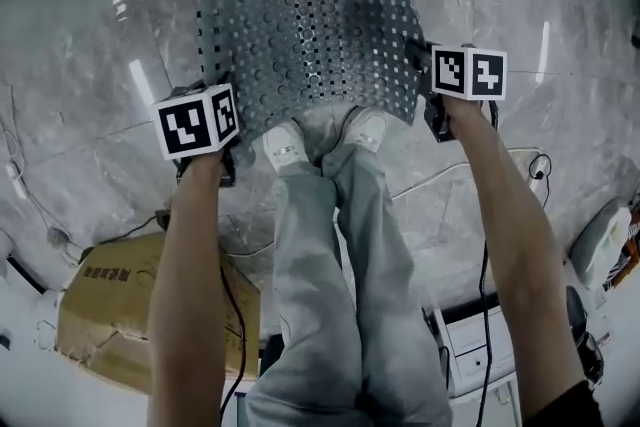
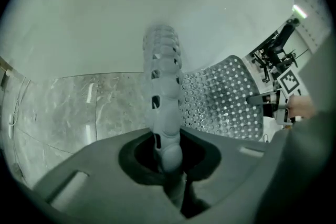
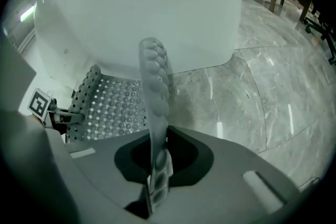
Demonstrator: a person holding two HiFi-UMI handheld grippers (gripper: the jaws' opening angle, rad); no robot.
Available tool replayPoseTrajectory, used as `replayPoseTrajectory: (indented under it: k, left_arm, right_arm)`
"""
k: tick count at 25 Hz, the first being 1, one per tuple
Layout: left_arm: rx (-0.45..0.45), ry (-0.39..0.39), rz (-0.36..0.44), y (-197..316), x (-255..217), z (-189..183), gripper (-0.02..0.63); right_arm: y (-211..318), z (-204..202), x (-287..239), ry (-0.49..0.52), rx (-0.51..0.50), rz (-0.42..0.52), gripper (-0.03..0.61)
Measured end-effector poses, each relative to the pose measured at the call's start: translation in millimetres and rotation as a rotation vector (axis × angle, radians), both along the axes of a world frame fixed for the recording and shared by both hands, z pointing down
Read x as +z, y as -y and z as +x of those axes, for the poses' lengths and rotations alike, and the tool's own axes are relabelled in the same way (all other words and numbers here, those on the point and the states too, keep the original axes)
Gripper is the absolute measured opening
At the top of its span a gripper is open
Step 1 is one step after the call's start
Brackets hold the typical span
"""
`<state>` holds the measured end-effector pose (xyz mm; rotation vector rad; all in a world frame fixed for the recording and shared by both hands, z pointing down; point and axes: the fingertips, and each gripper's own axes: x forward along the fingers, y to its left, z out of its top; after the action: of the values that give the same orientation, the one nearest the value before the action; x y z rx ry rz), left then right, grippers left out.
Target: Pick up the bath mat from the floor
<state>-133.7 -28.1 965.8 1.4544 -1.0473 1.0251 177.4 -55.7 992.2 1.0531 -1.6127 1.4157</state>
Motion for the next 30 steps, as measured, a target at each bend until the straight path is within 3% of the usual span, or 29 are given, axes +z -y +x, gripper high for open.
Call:
replayPoseTrajectory:
  k: [4,19,24,30]
  left_arm:
    - [-0.021,-0.03,0.018,-11.3,-40.3,7.0,0.038]
    - [0.094,-0.06,0.073,-42.6,-161.0,41.3,0.038]
    - [0.103,-0.079,0.113,-44.5,-207.8,46.6,0.04]
    - [0.119,-0.069,0.188,-40.7,-265.0,50.0,0.04]
  right_arm:
    - [-10.3,-17.4,-33.5,0.053,0.043,0.003,0.02]
    - [-49.6,-96.6,-147.0,0.217,0.073,0.045,0.02]
    - [-49.7,-111.8,-206.5,0.231,0.083,0.118,0.02]
    - [-46.4,-133.5,-274.4,0.258,0.181,0.187,0.02]
